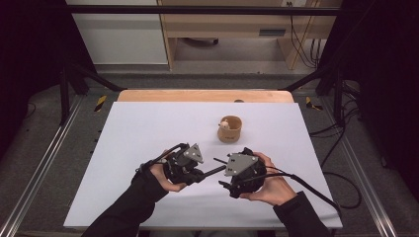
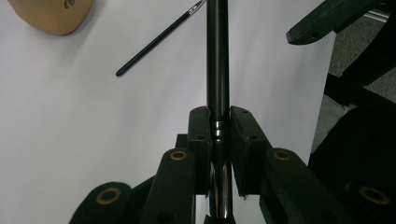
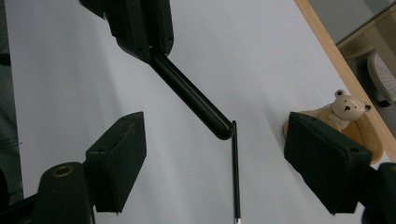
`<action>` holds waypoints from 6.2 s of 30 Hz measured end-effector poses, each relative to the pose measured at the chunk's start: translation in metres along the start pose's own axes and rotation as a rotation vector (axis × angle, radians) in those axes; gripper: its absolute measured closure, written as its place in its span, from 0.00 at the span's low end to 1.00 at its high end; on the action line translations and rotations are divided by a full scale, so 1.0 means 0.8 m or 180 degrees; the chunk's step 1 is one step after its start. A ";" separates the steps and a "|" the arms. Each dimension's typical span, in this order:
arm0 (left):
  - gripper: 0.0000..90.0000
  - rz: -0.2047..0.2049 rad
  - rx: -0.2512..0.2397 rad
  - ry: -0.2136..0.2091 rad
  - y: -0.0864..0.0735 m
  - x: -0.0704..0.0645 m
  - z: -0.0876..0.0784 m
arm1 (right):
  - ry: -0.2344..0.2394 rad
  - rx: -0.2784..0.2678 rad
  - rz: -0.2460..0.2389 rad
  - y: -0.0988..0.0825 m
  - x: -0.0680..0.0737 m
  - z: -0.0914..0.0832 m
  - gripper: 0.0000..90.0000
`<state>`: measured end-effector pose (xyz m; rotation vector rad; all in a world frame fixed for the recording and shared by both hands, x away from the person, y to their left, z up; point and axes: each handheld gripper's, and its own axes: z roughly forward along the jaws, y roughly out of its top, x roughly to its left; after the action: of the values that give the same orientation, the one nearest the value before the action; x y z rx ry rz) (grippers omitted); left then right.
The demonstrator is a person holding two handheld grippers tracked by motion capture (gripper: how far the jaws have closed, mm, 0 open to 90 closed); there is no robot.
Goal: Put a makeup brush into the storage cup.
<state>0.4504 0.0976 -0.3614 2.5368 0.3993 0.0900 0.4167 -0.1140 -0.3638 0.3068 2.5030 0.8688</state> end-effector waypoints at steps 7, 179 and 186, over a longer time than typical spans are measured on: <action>0.88 0.0007 -0.0003 -0.0019 0.003 -0.003 0.002 | 0.0027 0.0035 -0.0124 0.001 0.003 0.003 0.30; 0.11 -0.1122 -0.1744 0.0854 -0.129 0.005 -0.030 | 0.0118 -0.0163 0.0245 -0.033 -0.004 0.019 0.88; 0.13 -0.1169 -0.1837 0.0867 -0.130 0.000 -0.025 | 0.0111 -0.0273 0.0381 -0.040 0.001 0.024 0.88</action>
<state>0.4197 0.1909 -0.4016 1.8559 0.8096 0.3573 0.4241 -0.1281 -0.3974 0.4195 2.4918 1.0340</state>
